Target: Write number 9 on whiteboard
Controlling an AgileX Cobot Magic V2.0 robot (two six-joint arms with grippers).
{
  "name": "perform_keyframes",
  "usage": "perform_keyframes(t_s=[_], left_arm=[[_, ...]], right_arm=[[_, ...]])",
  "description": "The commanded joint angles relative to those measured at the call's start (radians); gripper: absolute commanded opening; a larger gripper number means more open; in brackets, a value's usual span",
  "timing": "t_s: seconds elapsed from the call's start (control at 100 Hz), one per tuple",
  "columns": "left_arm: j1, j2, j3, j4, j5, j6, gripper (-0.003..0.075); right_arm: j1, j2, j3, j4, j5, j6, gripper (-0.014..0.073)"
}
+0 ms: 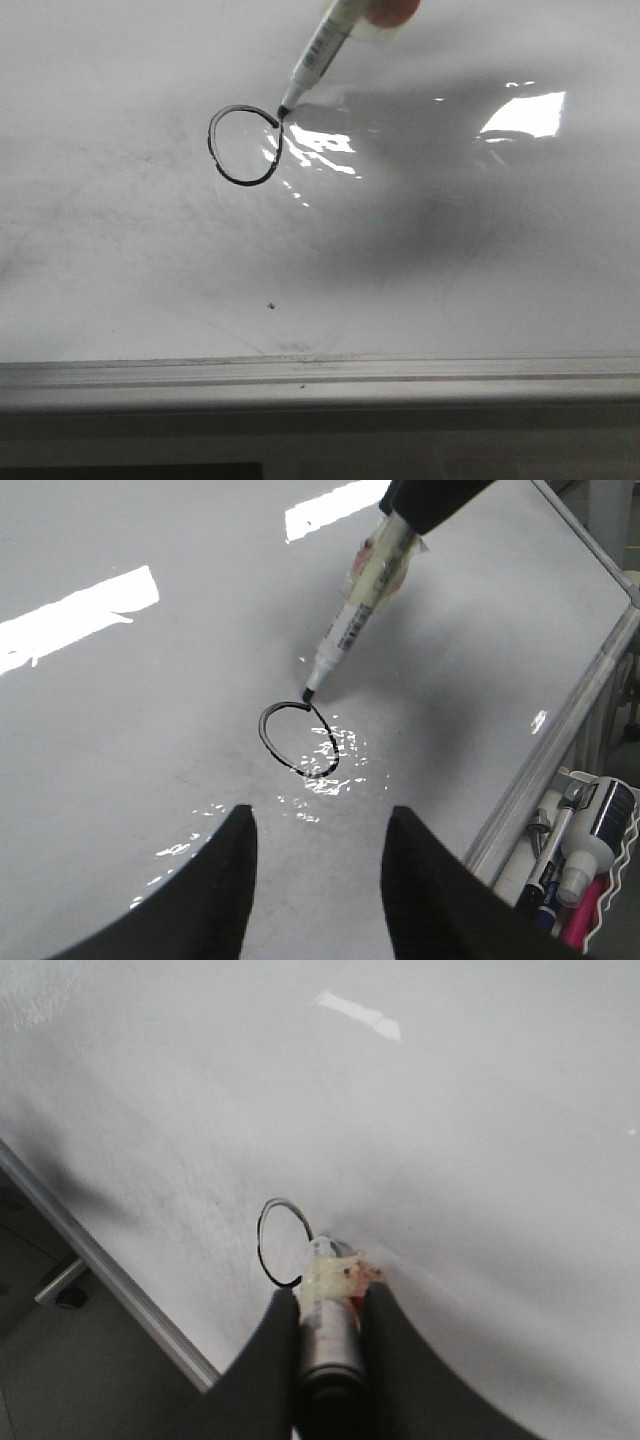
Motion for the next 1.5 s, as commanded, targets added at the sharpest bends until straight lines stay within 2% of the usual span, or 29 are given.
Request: perform_keyframes(t_s=[0.0, 0.24, 0.41, 0.61, 0.7, 1.03, 1.11, 1.31, 1.49], left_arm=[[-0.003, -0.001, -0.029, -0.013, -0.08, -0.009, 0.0281], [-0.003, -0.001, -0.029, -0.013, -0.079, -0.009, 0.0281], [-0.01, 0.028, -0.029, -0.011, -0.085, -0.009, 0.0281], [-0.096, 0.177, -0.03, 0.023, -0.24, -0.006, 0.0281], [-0.126, 0.252, -0.041, 0.023, -0.268, -0.002, 0.0281], [-0.126, 0.366, -0.057, 0.023, -0.329, -0.002, 0.0277], [-0.126, 0.374, -0.057, 0.023, -0.329, -0.002, 0.0225], [-0.126, 0.373, -0.057, 0.023, -0.329, -0.002, -0.0022], [-0.126, 0.373, -0.057, 0.023, -0.329, -0.002, -0.002]], right_arm=[[-0.008, 0.005, -0.038, -0.019, -0.029, 0.009, -0.0059], [0.002, 0.006, 0.096, 0.034, -0.008, 0.048, -0.0059], [0.06, -0.029, 0.065, 0.049, -0.059, 0.048, -0.0059], [0.164, 0.009, 0.046, 0.079, -0.077, 0.052, -0.0059], [0.194, 0.043, 0.046, 0.099, -0.086, 0.052, -0.0059], [0.216, 0.056, 0.046, 0.133, -0.107, 0.059, -0.0059], [0.216, 0.056, 0.046, 0.144, -0.111, 0.059, -0.0059], [0.216, 0.056, 0.046, 0.17, -0.123, 0.059, -0.0059], [0.216, 0.056, 0.046, 0.17, -0.123, 0.059, -0.0056]])
